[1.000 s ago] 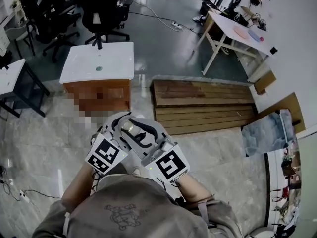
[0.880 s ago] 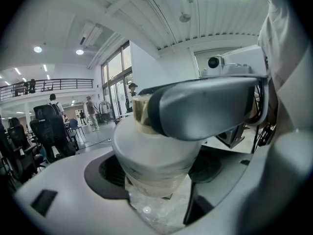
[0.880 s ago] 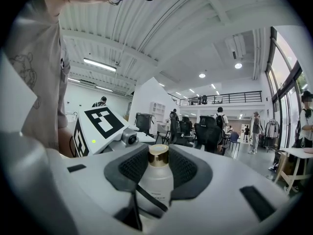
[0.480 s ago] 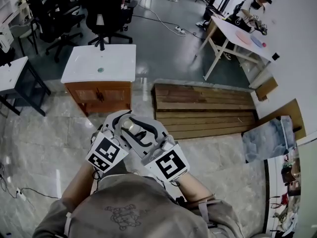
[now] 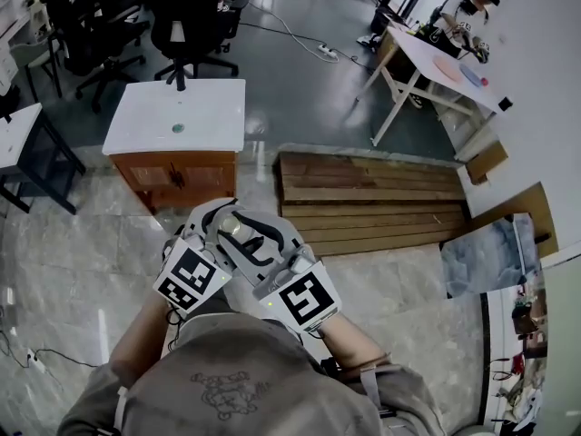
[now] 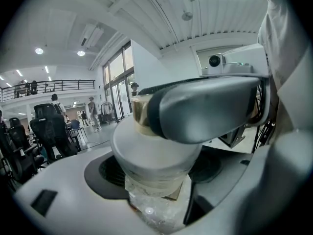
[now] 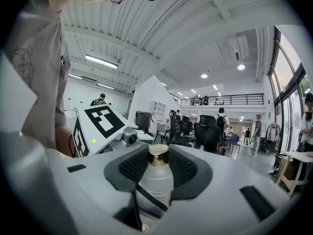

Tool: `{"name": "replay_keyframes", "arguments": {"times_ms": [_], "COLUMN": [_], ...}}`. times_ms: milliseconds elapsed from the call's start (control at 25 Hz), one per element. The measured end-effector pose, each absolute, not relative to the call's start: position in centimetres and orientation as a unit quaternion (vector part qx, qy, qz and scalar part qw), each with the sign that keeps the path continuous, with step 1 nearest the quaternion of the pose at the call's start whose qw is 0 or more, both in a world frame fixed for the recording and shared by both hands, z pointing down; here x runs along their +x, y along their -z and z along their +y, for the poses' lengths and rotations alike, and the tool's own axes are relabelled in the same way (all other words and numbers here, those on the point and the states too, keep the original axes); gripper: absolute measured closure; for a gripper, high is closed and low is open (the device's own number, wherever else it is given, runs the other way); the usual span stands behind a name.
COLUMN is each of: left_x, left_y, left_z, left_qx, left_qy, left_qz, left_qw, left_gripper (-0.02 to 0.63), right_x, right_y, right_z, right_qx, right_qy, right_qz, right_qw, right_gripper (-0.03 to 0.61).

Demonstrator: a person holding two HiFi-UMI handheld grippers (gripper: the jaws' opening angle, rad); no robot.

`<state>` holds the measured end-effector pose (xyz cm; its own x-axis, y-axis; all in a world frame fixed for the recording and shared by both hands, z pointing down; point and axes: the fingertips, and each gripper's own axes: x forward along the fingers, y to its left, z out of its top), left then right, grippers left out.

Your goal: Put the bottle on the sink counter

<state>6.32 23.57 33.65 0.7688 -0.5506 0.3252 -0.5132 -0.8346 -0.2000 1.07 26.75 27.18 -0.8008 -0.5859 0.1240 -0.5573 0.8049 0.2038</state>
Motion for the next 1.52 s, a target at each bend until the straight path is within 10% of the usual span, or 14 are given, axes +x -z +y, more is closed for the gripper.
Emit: {"name": "replay_keyframes", "arguments": {"times_ms": [1520], "left_x": [-0.3], "left_y": [-36.9], "left_z": [-5.8], "left_qx": [-0.953], "left_qy": [0.218], "left_qz": [0.207], "left_qw": [0.02], "left_gripper": [0.287], "right_x": [-5.8], "right_y": [-29.8], "right_z": [-4.1], "right_qx": [0.362], "right_qy": [0.016], "right_qz": [-0.92], "right_qw": [0.147], "right_gripper": [0.445]}}
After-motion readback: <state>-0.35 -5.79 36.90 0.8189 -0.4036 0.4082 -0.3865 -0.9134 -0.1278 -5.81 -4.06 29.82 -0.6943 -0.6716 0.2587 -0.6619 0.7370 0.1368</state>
